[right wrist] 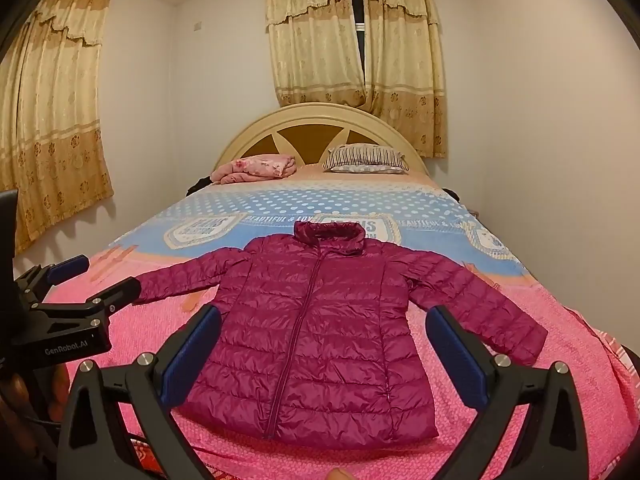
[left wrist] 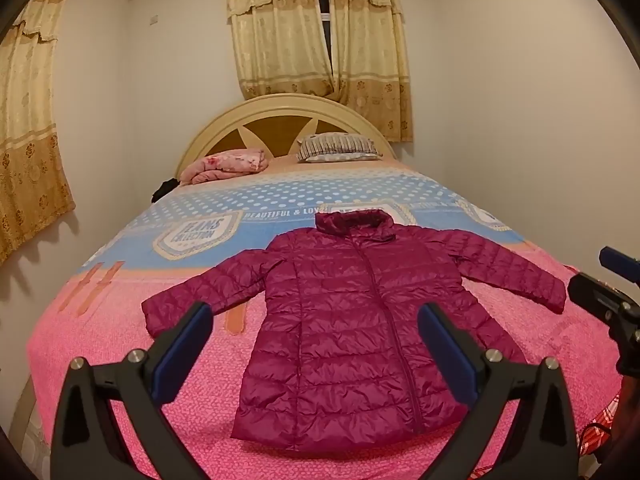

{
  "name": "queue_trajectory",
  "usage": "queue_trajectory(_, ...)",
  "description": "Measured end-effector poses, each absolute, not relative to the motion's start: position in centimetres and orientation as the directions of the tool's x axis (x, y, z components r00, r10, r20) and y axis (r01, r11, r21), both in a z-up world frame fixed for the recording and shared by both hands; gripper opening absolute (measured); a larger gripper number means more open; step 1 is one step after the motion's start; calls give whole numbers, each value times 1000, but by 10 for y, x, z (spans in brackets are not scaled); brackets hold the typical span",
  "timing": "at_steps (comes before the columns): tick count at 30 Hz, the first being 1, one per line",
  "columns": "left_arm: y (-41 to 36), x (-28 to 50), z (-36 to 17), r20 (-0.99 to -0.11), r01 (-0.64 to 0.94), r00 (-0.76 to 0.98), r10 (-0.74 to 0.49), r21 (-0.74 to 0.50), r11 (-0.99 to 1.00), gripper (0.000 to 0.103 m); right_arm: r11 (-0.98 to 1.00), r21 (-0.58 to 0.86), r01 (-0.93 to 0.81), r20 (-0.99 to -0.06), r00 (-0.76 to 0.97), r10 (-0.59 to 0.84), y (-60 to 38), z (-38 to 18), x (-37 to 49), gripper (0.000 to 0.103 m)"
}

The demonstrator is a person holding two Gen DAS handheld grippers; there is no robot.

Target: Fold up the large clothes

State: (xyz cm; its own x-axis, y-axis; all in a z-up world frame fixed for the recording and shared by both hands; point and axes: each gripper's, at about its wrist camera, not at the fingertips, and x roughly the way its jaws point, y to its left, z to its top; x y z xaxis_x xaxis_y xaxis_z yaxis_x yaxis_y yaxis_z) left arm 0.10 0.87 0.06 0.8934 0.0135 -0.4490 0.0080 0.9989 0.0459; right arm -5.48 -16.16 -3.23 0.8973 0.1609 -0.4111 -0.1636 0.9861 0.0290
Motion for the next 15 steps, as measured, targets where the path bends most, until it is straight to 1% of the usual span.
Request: queue_trajectory(15, 11, 1, 2, -445, 8, 895, 14, 47, 999, 103, 986, 30, -164, -415, 895, 162, -162, -30, -54, 102)
